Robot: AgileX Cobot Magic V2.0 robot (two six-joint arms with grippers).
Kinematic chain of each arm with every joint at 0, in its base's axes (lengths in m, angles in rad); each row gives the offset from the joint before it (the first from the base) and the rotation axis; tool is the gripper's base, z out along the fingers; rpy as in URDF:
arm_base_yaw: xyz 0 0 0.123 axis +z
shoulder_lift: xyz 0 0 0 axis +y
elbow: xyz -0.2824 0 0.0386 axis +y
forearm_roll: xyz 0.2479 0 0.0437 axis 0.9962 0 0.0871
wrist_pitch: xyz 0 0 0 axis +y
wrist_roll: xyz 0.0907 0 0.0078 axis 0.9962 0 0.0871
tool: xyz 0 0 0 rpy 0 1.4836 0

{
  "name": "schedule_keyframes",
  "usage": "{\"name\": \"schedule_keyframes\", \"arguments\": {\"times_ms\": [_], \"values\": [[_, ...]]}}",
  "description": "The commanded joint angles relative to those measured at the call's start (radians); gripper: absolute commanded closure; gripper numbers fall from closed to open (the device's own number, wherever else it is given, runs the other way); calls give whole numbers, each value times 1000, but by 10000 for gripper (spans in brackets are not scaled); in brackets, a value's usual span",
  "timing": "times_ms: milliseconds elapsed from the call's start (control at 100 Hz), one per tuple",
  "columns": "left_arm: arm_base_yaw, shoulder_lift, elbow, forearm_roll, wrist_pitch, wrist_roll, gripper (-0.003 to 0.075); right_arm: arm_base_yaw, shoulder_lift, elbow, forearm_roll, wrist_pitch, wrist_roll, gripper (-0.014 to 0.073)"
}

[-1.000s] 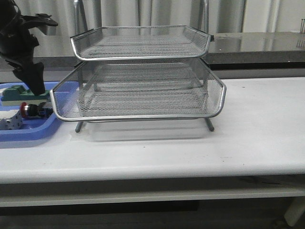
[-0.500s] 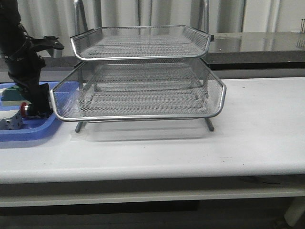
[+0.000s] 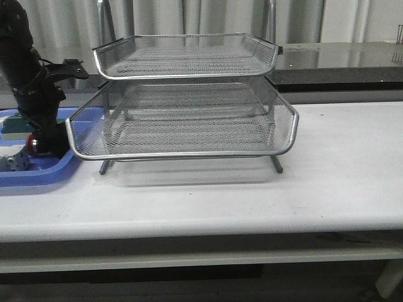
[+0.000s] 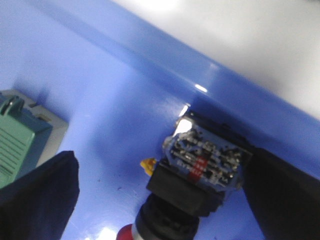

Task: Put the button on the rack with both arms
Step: 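Lower the left gripper onto the red-capped push button in the blue tray, then grasp the push button with the left gripper and lift it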

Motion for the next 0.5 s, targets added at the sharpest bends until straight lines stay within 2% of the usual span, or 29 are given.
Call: {"name": "schedule_keyframes", "arguments": {"times_ms": [0,490], "values": [[-5,-55,-31,-28,-33,9,95,-5,1,-25,-15,-47,0,664],[-5,-27,-31,-46,3,9,122,-5,1,-25,-15,-46,0,664]]}}
